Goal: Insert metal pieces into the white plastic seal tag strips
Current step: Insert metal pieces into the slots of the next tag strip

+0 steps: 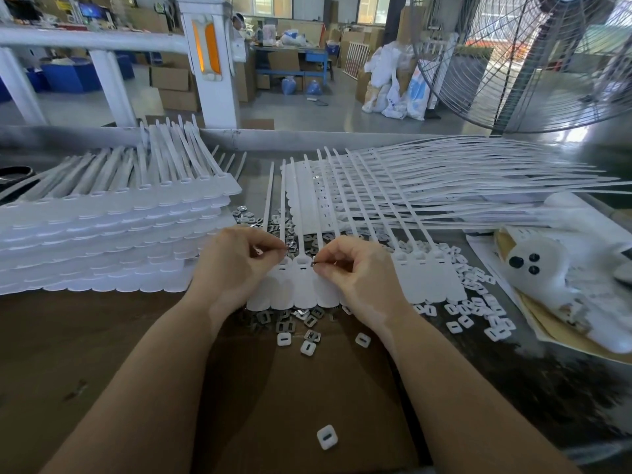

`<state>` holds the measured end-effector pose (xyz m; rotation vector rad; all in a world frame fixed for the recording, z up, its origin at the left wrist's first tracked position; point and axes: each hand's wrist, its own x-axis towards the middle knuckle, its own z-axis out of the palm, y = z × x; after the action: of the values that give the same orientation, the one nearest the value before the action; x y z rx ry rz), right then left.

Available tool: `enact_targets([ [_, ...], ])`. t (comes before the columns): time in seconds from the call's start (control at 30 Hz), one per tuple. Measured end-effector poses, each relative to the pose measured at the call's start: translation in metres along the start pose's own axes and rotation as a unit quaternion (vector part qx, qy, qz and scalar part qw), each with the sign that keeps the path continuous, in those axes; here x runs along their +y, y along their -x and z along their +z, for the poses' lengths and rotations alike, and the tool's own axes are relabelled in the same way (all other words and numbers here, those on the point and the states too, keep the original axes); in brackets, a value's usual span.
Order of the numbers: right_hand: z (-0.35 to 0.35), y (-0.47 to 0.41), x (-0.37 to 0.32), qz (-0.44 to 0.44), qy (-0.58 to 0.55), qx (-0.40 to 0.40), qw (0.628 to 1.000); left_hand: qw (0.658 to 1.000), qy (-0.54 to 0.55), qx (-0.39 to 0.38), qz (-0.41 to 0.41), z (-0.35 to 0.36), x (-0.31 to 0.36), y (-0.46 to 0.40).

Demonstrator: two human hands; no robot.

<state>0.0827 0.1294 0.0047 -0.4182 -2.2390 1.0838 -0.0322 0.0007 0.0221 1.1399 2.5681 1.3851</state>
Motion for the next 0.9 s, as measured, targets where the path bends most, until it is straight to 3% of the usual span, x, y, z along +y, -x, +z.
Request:
enact_targets([
  [0.17, -0.001, 0.000, -0.001, -0.008, 0.006, -0.011, 1.000, 0.996, 0.009, -0.085, 0.034, 0.009, 0.010, 0.003],
  [0.5, -0.001, 0.002, -0.002, -0.012, 0.006, -0.018, 1.000, 0.994, -0.018, -0.095, 0.047, 0.016, 0.008, 0.002],
  [0.6, -0.001, 0.002, -0.003, -0.014, -0.013, -0.002, 1.000, 0.997, -0.025, -0.060, 0.034, 0.015, 0.007, -0.001],
  [0.73, -0.003, 0.001, -0.002, -0.005, -0.029, 0.068, 0.997, 0.997, 0.016, 0.034, -0.061, 0.007, -0.004, -0.006],
  [0.9, -0.007, -0.002, 0.002, 0.009, -0.014, 0.117, 0.993, 0.997, -0.001, 0.016, -0.079, 0.007, -0.009, -0.007],
])
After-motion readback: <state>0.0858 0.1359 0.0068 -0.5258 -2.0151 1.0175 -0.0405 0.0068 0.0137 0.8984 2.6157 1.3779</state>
